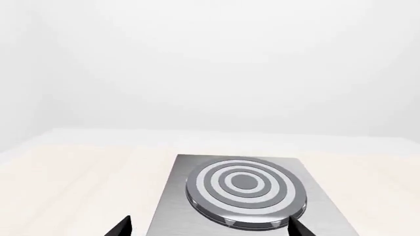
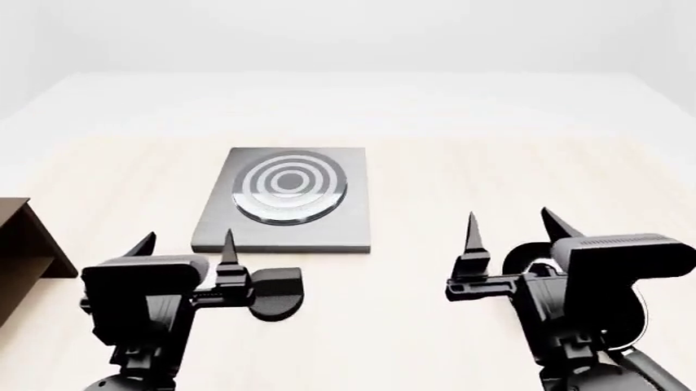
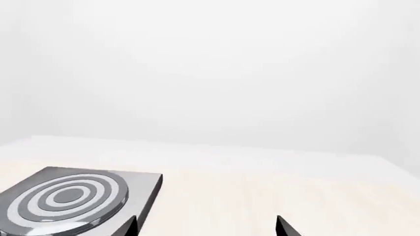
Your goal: Turn on the stove and put the frying pan on it.
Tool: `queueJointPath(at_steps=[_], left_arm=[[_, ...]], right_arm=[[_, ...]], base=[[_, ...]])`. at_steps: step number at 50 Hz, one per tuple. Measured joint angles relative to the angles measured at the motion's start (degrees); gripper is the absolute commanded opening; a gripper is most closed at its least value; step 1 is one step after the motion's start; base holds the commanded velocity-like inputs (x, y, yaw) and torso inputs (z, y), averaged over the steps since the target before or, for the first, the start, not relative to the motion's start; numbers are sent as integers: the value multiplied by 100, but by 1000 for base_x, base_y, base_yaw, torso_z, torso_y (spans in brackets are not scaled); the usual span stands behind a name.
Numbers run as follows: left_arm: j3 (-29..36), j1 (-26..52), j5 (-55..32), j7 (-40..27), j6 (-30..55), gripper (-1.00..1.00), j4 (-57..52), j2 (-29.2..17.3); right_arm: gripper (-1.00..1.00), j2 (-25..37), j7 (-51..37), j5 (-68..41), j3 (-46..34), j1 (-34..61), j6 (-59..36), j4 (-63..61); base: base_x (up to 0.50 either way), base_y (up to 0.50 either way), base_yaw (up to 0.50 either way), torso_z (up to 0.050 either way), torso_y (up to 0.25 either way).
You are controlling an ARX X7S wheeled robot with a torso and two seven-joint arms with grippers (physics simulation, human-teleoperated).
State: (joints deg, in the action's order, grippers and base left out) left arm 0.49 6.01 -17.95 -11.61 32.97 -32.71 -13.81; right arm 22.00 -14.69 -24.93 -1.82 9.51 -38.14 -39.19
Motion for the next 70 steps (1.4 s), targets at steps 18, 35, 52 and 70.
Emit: queueJointPath(at_steps=[18, 35, 52, 70], left_arm=[[-234, -179, -165, 74, -208, 100, 26, -90], [-308, -282, -238, 157, -440, 100, 184, -141], [-307, -346, -292, 183, -569, 100, 264, -162], [-258, -391, -315, 169, -634, 100, 322, -183]], right_arm=[[100, 999, 169, -673, -310, 1412, -2119, -971], [100, 1946, -413, -3342, -917, 3756, -4471, -185], [100, 3272, -28, -4600, -2865, 5228, -4885, 575], [100, 4094, 531, -4341, -4202, 5458, -4808, 813]], base=[[0, 0, 0, 0, 0], [0, 0, 0, 0, 0], [0, 0, 0, 0, 0], [0, 0, 0, 0, 0]])
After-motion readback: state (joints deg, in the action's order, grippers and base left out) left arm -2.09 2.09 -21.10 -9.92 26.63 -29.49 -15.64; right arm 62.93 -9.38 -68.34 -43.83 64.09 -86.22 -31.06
